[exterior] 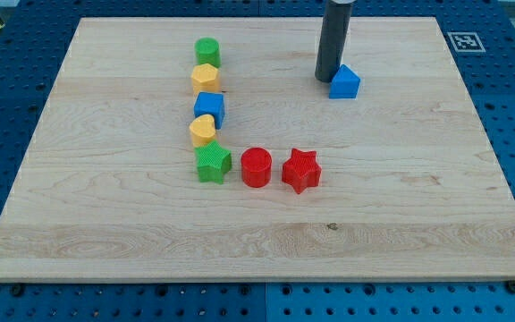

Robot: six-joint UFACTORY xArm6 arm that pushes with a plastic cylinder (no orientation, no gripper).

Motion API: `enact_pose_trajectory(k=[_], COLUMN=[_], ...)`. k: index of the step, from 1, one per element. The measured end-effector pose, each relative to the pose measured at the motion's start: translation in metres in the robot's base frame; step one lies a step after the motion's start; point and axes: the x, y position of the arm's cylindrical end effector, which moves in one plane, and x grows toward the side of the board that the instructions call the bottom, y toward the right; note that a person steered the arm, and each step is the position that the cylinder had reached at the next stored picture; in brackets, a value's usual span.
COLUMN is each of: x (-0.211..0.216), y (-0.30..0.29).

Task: Move the blue triangle top right to the red star

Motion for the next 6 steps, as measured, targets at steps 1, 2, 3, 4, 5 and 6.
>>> enact_pose_trajectory(k=[1, 2, 3, 4, 5, 6], x=[0.010, 0.022, 0.022, 0.023, 0.036, 0.055], y=[0.005, 0.022, 0.040, 0.053, 0.056, 0.058])
